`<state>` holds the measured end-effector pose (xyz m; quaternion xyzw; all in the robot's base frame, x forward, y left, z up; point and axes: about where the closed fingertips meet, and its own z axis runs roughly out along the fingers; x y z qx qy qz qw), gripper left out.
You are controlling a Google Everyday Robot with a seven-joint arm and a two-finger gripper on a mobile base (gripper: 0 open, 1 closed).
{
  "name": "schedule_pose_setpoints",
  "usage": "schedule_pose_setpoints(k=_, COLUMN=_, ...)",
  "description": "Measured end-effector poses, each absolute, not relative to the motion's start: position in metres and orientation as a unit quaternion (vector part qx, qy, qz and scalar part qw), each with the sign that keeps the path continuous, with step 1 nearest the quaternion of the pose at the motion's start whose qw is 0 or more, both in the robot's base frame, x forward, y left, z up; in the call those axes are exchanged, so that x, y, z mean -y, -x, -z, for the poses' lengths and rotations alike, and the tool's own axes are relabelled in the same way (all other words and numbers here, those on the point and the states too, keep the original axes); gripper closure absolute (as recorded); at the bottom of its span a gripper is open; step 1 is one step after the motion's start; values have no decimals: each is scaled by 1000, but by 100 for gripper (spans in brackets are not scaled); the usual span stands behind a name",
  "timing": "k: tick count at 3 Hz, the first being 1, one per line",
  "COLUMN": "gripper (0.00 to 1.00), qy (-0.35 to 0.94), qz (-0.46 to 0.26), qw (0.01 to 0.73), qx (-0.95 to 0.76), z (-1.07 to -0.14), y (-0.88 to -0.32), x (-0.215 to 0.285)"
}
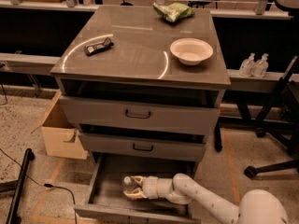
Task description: Place water bottle into bottom drawer
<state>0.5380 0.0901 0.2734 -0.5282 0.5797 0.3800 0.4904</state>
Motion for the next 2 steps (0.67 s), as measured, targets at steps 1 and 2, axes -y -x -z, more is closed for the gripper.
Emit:
schedule_pose_setpoints(k=1, gripper=100, qy=528, qz=-384, qw=496, qx=-573, z=-252, y=-547, x=-95)
schedule_pose_setpoints(k=2, gripper=82, qy=532, qz=-385, qw=500, qx=-564, z=-241, y=-556, x=-98)
